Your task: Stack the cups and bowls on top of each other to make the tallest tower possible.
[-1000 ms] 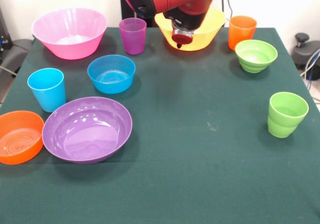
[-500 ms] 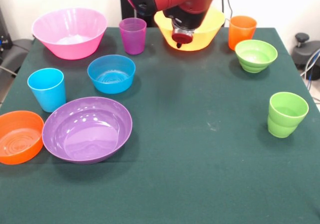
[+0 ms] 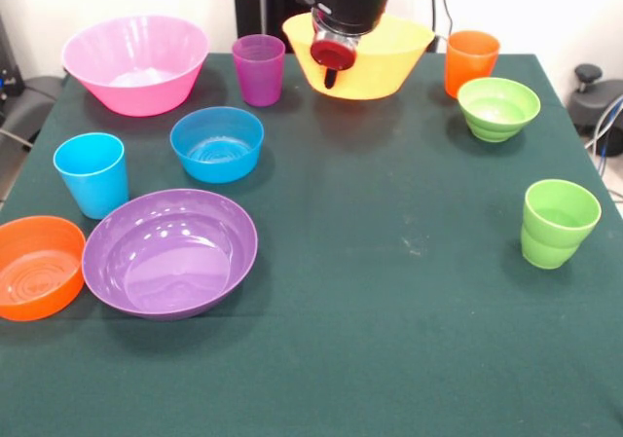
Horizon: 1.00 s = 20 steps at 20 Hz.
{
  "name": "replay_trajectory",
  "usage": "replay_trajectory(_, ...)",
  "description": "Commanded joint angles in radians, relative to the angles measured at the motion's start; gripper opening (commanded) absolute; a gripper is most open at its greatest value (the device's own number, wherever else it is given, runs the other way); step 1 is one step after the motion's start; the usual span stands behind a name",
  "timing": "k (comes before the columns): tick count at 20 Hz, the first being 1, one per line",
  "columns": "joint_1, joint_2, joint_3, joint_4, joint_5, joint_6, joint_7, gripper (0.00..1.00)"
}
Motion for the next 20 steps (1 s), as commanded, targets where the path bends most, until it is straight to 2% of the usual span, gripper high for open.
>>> replay_trajectory(1,0.014,0.010,0.061,-0.145,0.022,0.126,-0.078,0.00)
replay_trajectory(9,0.030,0.061,0.066,-0.274,0.038,0.188,-0.075,0.00)
replay_trajectory(20,0.013,0.086,0.085,-0.404,0.078,0.233,-0.099,0.00)
